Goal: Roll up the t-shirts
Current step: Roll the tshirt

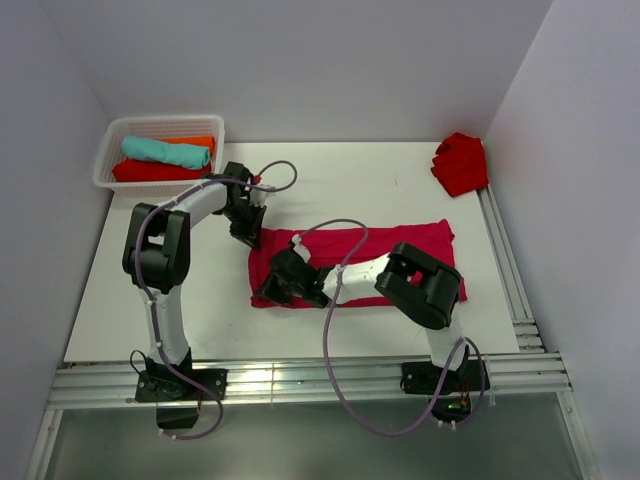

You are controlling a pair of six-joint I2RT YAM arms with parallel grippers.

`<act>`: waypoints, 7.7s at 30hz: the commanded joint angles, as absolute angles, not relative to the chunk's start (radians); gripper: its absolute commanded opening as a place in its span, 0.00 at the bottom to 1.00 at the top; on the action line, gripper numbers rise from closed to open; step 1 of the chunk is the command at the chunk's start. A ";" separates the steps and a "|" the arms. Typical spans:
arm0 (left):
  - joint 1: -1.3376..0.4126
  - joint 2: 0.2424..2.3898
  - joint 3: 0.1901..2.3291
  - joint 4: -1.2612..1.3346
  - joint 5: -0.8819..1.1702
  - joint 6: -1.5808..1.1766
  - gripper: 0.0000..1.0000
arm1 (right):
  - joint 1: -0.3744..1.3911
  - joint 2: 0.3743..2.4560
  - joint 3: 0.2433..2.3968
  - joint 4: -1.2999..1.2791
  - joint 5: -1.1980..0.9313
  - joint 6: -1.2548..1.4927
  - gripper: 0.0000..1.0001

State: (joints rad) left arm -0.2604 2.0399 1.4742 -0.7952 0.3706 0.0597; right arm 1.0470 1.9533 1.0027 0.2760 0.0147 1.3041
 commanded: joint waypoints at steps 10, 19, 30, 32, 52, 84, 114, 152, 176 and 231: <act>-0.333 2.013 1.580 -0.856 0.207 0.014 0.00 | 1.091 1.905 1.241 -0.072 0.207 1.195 0.35; -0.342 2.017 1.592 -0.884 0.189 0.008 0.00 | 1.094 2.000 1.482 -0.322 0.340 1.144 0.43; -0.359 2.023 1.620 -0.907 0.170 -0.027 0.00 | 1.094 2.214 1.822 -0.595 0.471 1.127 0.46; -0.360 2.025 1.617 -0.907 0.169 -0.029 0.00 | 1.095 2.206 1.812 -0.581 0.477 1.129 0.46; -0.373 2.031 1.620 -0.917 0.160 -0.031 0.00 | 1.092 2.322 1.953 -0.661 0.483 1.112 0.48; -0.328 2.080 1.785 -1.003 0.302 0.037 0.38 | 1.040 2.155 1.522 -0.097 0.253 1.039 0.00; -0.103 1.891 1.462 -0.871 0.739 0.189 0.44 | 0.881 2.060 1.028 0.736 -0.164 1.350 0.00; -0.130 1.996 1.316 -0.589 0.715 0.066 0.51 | 0.873 2.095 0.945 0.739 -0.109 1.411 0.00; -0.218 2.086 1.394 -0.561 0.434 -0.026 0.00 | 0.882 2.011 1.014 0.470 -0.008 1.275 0.27; -0.241 2.098 1.368 -0.549 0.336 -0.011 0.00 | 1.075 1.930 1.028 0.155 0.146 1.269 0.00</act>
State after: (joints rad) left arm -0.2356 2.0445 1.3991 -0.6018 0.5007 -0.0463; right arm 1.0622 1.9049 1.0100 0.1677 0.1310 1.2644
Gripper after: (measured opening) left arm 0.040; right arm 0.010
